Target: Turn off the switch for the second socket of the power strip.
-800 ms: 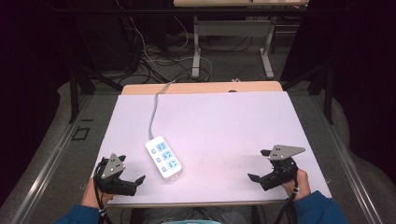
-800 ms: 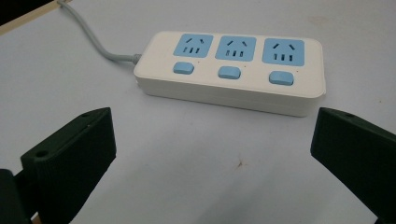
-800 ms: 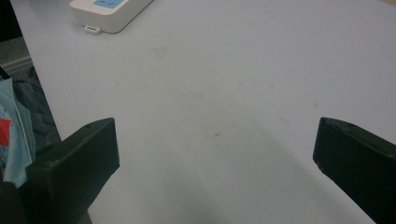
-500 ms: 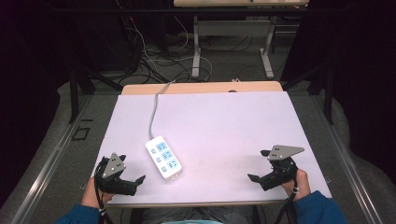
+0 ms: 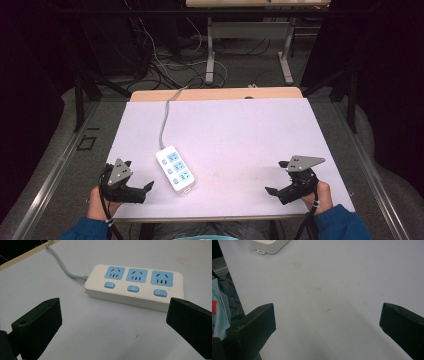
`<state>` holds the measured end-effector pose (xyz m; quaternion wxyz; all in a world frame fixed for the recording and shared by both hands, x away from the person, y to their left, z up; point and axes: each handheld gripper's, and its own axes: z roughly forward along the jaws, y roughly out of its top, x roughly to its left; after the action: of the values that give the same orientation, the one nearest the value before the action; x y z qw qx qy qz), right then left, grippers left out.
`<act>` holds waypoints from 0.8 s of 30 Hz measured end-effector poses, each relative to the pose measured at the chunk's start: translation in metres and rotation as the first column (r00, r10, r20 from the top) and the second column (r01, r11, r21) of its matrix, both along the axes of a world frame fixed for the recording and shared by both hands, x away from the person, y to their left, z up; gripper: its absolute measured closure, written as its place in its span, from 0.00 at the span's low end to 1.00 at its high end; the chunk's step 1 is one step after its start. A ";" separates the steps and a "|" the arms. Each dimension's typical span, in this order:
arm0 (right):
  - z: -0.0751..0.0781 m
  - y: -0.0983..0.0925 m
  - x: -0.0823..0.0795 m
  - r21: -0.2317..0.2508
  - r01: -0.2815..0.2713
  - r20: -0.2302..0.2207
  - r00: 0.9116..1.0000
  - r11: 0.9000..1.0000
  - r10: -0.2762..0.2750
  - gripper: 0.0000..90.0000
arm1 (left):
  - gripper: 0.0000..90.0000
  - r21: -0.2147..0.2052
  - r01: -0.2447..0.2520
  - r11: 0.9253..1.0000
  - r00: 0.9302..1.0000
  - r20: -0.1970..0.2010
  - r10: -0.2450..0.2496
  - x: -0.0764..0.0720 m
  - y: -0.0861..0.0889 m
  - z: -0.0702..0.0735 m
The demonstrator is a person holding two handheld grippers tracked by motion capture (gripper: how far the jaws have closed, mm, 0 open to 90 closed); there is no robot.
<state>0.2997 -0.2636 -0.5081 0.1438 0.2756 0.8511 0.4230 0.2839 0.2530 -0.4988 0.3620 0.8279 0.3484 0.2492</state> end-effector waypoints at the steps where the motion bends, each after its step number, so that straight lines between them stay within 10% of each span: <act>1: 0.000 0.000 0.000 0.000 -0.004 -0.002 1.000 1.000 0.004 0.00 | 0.00 -0.006 0.007 1.000 1.000 -0.002 -0.007 0.001 -0.002 0.001; 24: -0.001 0.001 0.001 -0.006 -0.017 -0.001 1.000 1.000 0.017 0.00 | 0.00 -0.065 0.018 0.998 1.000 0.011 -0.017 0.013 -0.019 0.010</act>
<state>0.3009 -0.2629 -0.5088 0.1405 0.2680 0.8547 0.4218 0.2973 0.2343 -0.4883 0.3926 0.8175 0.3473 0.2388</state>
